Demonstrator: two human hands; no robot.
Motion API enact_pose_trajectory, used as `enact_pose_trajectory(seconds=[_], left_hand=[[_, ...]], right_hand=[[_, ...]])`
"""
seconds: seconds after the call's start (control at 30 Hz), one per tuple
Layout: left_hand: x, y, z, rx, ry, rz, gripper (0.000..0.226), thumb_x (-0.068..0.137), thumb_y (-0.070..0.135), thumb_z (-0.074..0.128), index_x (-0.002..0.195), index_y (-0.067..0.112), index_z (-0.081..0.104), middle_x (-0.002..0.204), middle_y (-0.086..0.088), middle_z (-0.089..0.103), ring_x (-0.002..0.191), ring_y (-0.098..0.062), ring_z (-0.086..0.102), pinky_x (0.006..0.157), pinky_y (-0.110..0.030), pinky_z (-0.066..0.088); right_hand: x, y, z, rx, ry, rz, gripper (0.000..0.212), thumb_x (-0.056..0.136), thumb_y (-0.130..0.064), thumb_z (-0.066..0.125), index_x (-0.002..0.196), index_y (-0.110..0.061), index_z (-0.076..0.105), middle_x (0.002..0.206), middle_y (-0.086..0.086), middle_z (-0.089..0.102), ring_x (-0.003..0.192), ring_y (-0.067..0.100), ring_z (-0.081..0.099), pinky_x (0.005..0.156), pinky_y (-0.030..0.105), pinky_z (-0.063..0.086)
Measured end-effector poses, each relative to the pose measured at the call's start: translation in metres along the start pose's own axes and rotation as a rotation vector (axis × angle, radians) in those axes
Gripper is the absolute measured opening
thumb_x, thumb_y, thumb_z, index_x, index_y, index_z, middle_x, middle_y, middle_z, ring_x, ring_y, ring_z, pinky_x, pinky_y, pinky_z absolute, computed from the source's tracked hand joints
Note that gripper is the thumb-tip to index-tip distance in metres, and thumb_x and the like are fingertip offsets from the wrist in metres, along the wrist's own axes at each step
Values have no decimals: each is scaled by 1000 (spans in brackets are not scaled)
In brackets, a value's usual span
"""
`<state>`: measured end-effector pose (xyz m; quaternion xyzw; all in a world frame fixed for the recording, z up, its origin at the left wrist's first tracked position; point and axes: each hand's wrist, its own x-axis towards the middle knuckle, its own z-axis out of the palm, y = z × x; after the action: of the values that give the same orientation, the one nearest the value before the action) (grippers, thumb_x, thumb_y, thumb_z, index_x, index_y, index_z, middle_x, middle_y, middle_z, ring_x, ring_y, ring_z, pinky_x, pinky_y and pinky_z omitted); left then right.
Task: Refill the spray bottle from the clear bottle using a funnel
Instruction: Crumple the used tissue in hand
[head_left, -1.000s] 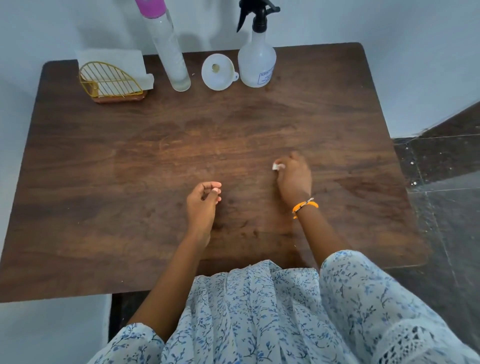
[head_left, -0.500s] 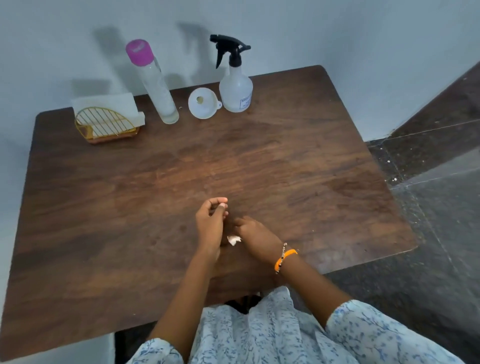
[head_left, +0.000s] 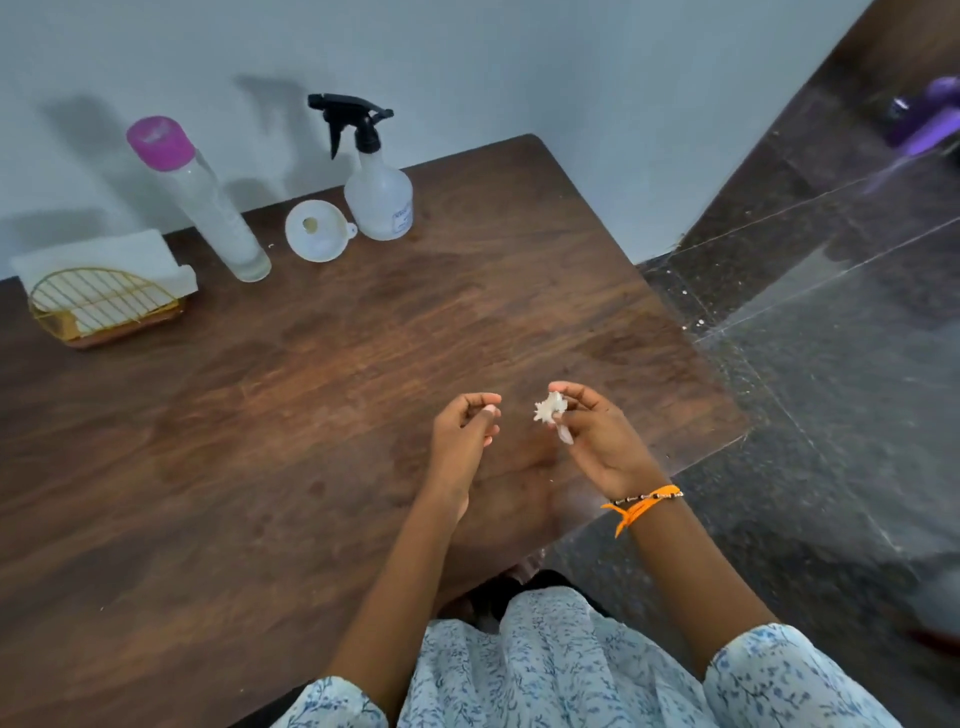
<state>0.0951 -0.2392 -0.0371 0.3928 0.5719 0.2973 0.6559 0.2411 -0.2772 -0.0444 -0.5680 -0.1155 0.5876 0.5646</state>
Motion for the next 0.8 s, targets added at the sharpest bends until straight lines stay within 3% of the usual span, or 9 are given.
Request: enact_pose_trajectory(seconds=[0.1,0.2,0.33,0.43,0.57,0.63,0.8], left_hand=[[0,6,19,44,-71,15,17,92,8,50,94,17,65,84,4,61,75,-8,56,78,-23,46],[5,14,45,89,-125,24,18,94,9,49,95,17,64,84,4,61,76,-9,56,79,-25,47],[19,22,92,133,-145,53,20,94,9,49,91,20,65,82,6,61,74,-8,56,80,-25,47],[32,24,141,156,-163,62,21,94,9,49,89,22,65,83,5,62,74,-8,56,82,-27,48],[48,29,221,159,-155,42,19,94,11,50,91,22,66,86,6,64,75,-7,58,77,-21,48],[55,30,255,167,-151,26,18,94,11,50,94,19,66,86,5,64,75,-6,58,72,-17,47],[74,31,311,180,-134,20,20,94,10,50,90,23,64,84,4,63,75,-7,57,66,-12,45]], right_hand=[[1,-13,-13,147,34,64,32,84,21,40,85,-4,59,79,10,55,73,17,54,59,17,53],[5,-28,-34,220,59,68,30,85,21,40,87,-1,59,86,12,62,79,18,61,67,20,57],[21,-56,-77,283,10,75,39,84,20,28,102,6,59,105,16,62,99,23,61,85,24,53],[38,-82,-121,283,-38,103,47,83,23,23,119,11,51,117,19,57,110,27,55,88,26,51],[63,-126,-180,190,-93,131,43,86,22,32,126,11,46,119,21,56,102,23,60,91,24,49],[74,-146,-204,191,-62,143,38,87,20,37,123,11,49,115,22,58,94,22,63,85,21,53],[106,-178,-238,197,27,176,17,89,14,46,96,9,60,97,20,64,73,16,71,70,17,56]])
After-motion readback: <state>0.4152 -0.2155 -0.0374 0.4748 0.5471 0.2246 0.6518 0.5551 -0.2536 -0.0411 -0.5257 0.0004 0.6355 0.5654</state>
